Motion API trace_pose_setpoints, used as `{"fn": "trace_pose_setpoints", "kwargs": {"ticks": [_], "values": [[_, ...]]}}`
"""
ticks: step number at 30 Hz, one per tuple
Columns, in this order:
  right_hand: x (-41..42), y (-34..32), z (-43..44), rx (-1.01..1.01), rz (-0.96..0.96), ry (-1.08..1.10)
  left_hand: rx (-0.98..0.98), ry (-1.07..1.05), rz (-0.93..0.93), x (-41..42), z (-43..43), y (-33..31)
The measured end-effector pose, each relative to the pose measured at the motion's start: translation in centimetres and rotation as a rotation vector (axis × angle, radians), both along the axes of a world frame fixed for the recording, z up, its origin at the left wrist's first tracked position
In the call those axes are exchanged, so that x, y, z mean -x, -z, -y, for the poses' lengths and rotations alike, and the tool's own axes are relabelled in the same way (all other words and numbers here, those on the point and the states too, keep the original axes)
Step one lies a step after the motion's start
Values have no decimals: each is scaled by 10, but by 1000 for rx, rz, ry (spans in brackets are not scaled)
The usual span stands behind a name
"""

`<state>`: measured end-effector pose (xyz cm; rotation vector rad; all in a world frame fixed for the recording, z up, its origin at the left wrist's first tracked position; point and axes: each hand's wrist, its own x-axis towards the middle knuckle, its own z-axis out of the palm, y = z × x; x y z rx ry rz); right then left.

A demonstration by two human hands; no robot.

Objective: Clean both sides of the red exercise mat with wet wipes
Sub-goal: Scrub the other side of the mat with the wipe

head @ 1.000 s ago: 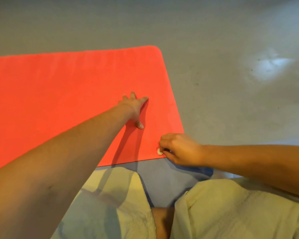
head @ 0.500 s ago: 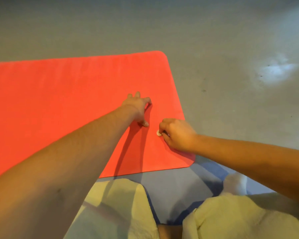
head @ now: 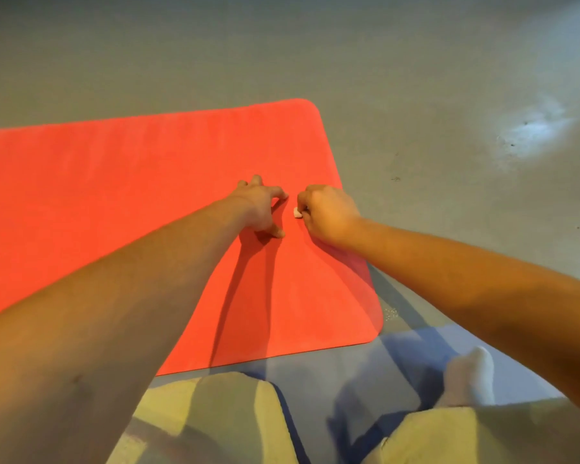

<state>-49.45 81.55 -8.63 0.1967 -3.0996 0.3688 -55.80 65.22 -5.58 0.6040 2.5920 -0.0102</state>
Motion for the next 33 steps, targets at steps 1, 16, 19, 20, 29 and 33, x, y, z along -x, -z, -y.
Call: {"fn": "trace_pose_setpoints", "kwargs": {"ticks": [1,16,19,20,29,33], "values": [[-5,1,0,0,-2,-9,-19,-5,-19,3,-1,0],[51,12,-13,53,-65,22,72,92,8,43,-15,7],[78,6,-13,17,-50,83,98,100,1,51,-20,0],[79,5,-12,2,-54,78,90,93,-2,54,-21,-3],[37,22,-24,52,-112,-140,23,79,-101,85,-28,11],[89,22,-25,57,-137,-37,109,65,-33,103,-37,13]]}}
